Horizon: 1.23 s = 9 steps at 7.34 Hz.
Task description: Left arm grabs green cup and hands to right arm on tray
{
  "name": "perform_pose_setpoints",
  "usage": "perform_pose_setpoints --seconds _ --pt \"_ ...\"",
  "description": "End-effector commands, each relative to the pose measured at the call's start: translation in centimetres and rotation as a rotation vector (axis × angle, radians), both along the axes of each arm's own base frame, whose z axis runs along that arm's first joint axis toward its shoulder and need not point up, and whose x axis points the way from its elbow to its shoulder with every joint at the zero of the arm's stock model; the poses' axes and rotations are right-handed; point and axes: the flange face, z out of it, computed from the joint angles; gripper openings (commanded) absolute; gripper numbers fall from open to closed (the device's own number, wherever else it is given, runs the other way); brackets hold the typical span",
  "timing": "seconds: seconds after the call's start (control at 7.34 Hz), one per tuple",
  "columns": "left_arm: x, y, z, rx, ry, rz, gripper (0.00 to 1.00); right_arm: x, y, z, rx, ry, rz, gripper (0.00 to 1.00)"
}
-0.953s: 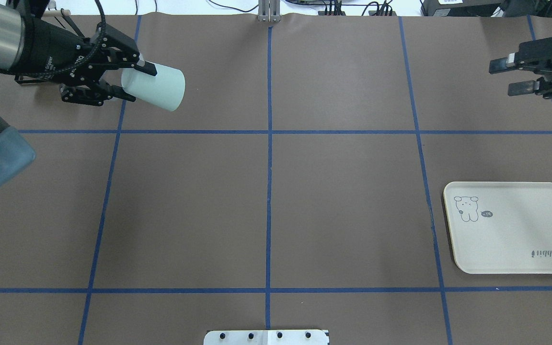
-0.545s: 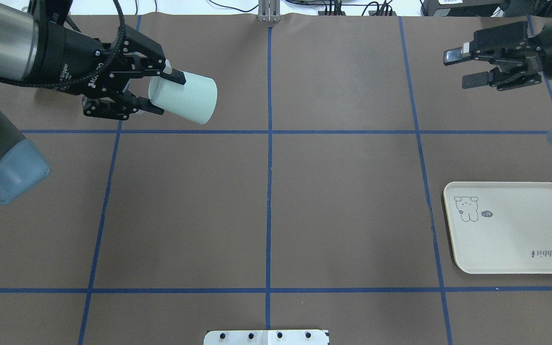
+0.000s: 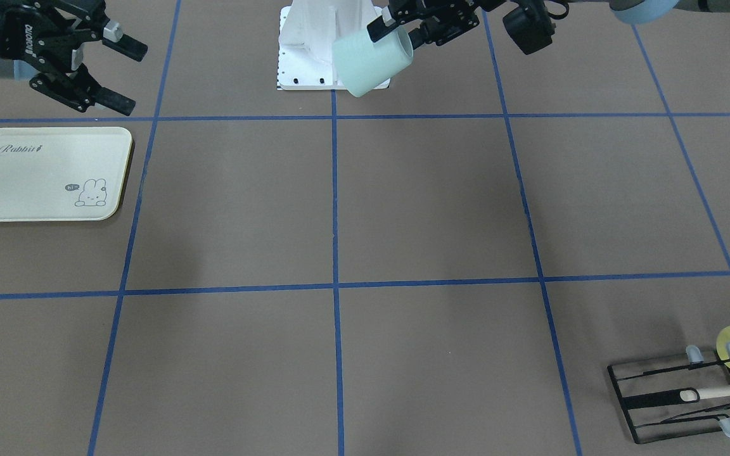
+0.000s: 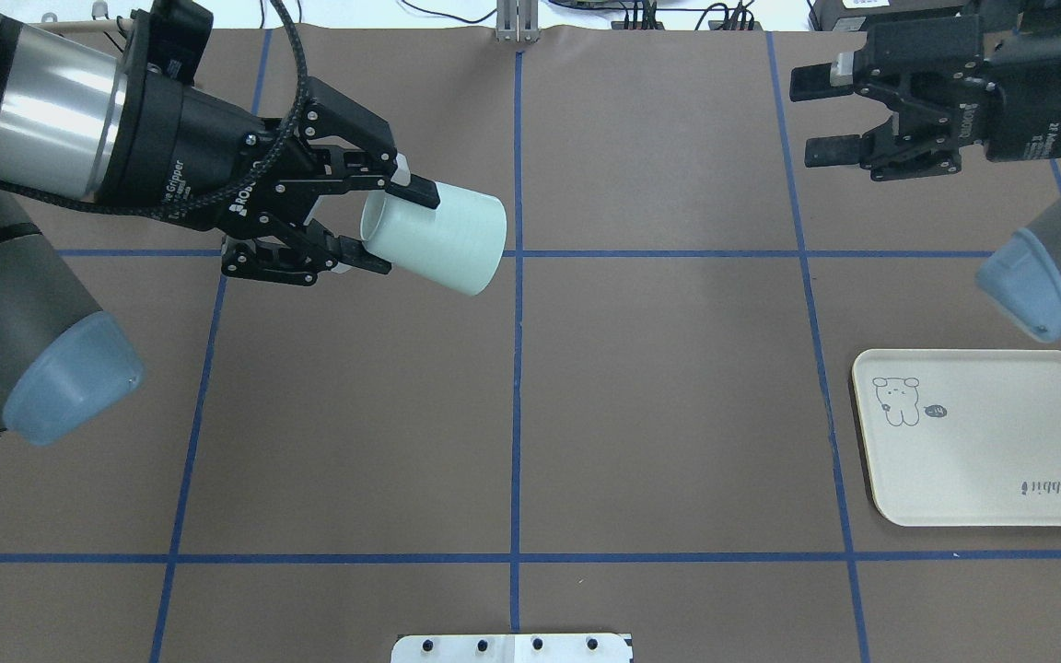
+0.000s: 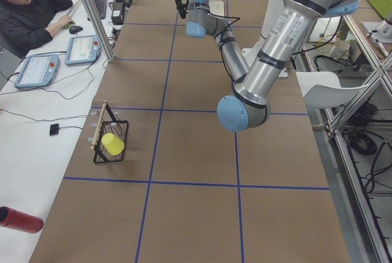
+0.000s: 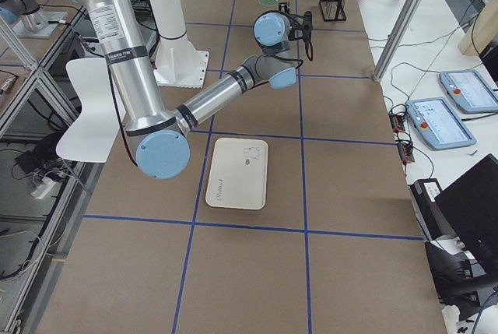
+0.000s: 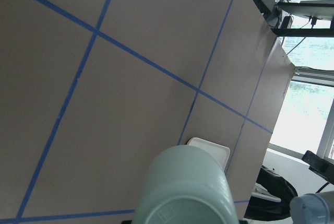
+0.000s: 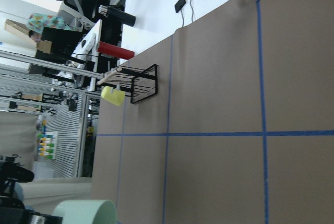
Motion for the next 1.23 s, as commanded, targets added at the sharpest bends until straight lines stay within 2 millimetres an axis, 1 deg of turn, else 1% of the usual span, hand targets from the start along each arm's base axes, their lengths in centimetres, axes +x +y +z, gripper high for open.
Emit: perform_pose_setpoints --seconds 0.0,0.14,0.27,0.54,0.68,0.82,0.95,1.09 --pt "-0.6 1.2 -3.2 -0.045 0.057 0.022 0.21 -3.7 3.8 0.0 -0.038 -0.311 -0.016 0.99" --pt "-1.0 1.6 -3.5 -0.063 0.083 0.029 0.21 -4.9 4.9 -0.1 -0.056 -0.389 -0.019 0.99" --pt "-1.4 2.0 -3.9 -0.074 0.124 0.040 0.21 -6.5 6.4 -0.2 -0.062 -0.479 -0.026 0.99" --pt "-1.3 2.3 -4.2 -0.076 0.141 0.049 0.21 -10.6 10.4 -0.6 -0.137 -0.657 -0.052 1.00" --pt "-1.3 2.4 -4.4 -0.075 0.143 0.051 0.21 -12.0 11.5 -0.9 -0.164 -0.683 -0.063 1.00" --pt "-0.8 2.8 -4.4 -0.072 0.145 0.065 0.21 -12.7 12.2 -1.6 -0.172 -0.704 -0.080 0.99" --pt "-0.8 2.9 -4.4 -0.072 0.145 0.067 0.21 -13.7 12.9 -1.8 -0.208 -0.728 -0.074 0.98" --pt "-0.2 3.2 -4.4 -0.075 0.144 0.079 0.21 -14.4 13.3 -2.4 -0.228 -0.754 -0.072 0.98"
